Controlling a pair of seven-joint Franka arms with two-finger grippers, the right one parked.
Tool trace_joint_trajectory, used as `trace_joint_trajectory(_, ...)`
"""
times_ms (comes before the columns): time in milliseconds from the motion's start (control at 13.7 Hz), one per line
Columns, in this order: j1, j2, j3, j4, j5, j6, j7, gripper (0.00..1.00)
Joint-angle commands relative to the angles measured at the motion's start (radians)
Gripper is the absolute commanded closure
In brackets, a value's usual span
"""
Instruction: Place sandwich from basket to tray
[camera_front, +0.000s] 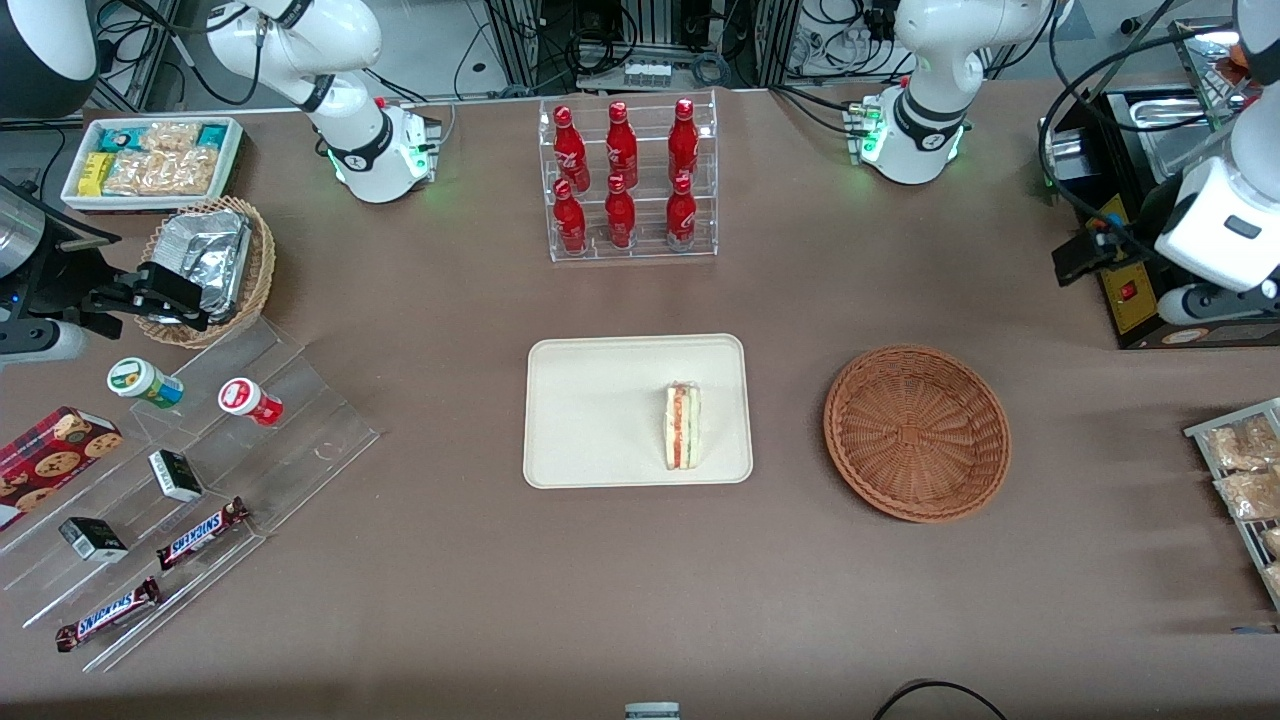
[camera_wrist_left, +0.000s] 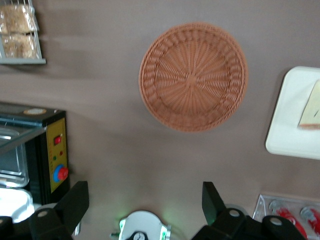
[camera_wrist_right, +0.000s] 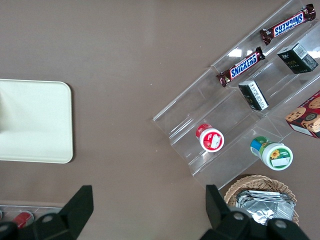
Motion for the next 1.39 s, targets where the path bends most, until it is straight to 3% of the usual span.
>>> trace_joint_trajectory(0,0.006,-0.019,-0.002,-0.017,-0.041,-0.036,0.012,0.0)
trace_joint_trajectory(438,0.006,-0.054,-0.002,-0.186,-0.044,0.086,0.058,0.0)
trace_joint_trajectory(876,-0.008,-0.126,0.034,-0.224,-0.045,0.103,0.066,0.0)
trace_joint_trajectory(1315,-0.028,-0.118,0.047,-0.218,-0.045,0.105,0.088,0.0)
